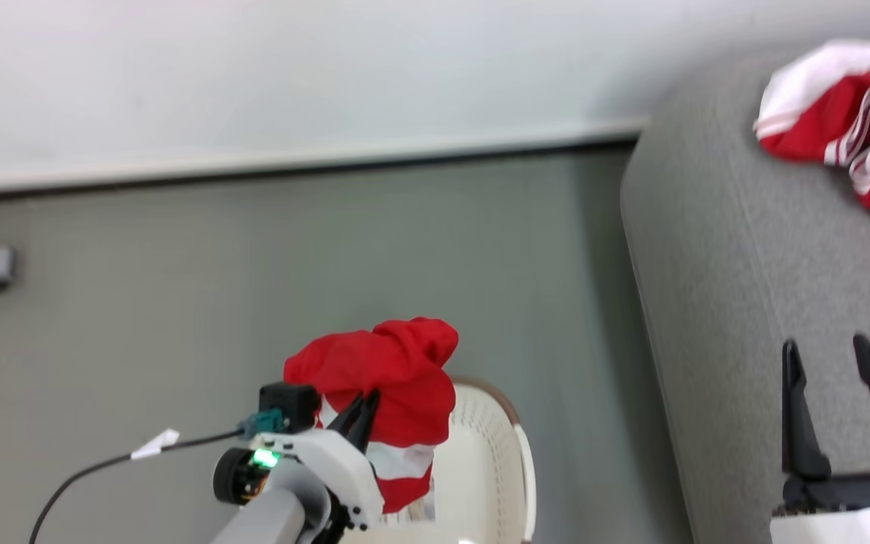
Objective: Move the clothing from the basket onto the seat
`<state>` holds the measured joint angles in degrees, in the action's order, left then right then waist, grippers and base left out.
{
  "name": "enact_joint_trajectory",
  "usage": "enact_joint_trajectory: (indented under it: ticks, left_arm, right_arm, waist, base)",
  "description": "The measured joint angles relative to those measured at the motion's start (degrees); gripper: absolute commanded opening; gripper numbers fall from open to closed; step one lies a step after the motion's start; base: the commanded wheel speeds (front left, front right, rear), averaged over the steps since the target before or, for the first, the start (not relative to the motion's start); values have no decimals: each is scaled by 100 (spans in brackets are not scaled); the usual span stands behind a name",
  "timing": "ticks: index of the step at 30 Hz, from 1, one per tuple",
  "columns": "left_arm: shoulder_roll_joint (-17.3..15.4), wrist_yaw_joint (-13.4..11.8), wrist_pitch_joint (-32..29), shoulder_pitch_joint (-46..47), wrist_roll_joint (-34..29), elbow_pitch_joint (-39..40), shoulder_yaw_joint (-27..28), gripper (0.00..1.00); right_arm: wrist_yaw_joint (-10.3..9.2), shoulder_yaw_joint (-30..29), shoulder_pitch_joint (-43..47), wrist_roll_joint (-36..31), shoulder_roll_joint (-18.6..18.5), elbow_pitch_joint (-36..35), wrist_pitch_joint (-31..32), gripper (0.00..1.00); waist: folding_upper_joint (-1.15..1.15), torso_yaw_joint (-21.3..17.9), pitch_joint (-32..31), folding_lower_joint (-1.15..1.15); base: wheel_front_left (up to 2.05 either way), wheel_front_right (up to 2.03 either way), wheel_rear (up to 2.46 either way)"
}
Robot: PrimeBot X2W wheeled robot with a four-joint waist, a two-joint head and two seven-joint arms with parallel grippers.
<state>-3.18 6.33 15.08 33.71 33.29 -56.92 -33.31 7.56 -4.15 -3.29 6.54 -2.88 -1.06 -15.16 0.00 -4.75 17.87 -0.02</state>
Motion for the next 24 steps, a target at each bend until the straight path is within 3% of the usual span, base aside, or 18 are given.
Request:
enact_joint_trajectory:
  ticks: [15, 24]
  left_arm:
    - [-394, -439, 5, -1533, -63, 1543, 363, 0]
    - [-645, -746, 3, -2228, -104, 2437, 487, 0]
  right_arm:
    - [0, 51, 957, 96, -2, 677, 0, 100]
    - [0, 122, 1164, 132, 1, 1059, 0, 100]
  waist:
    - [0, 394, -1638, 0]
    - [0, 491, -2074, 1]
  base:
    - [0, 0, 0]
    - [0, 0, 0]
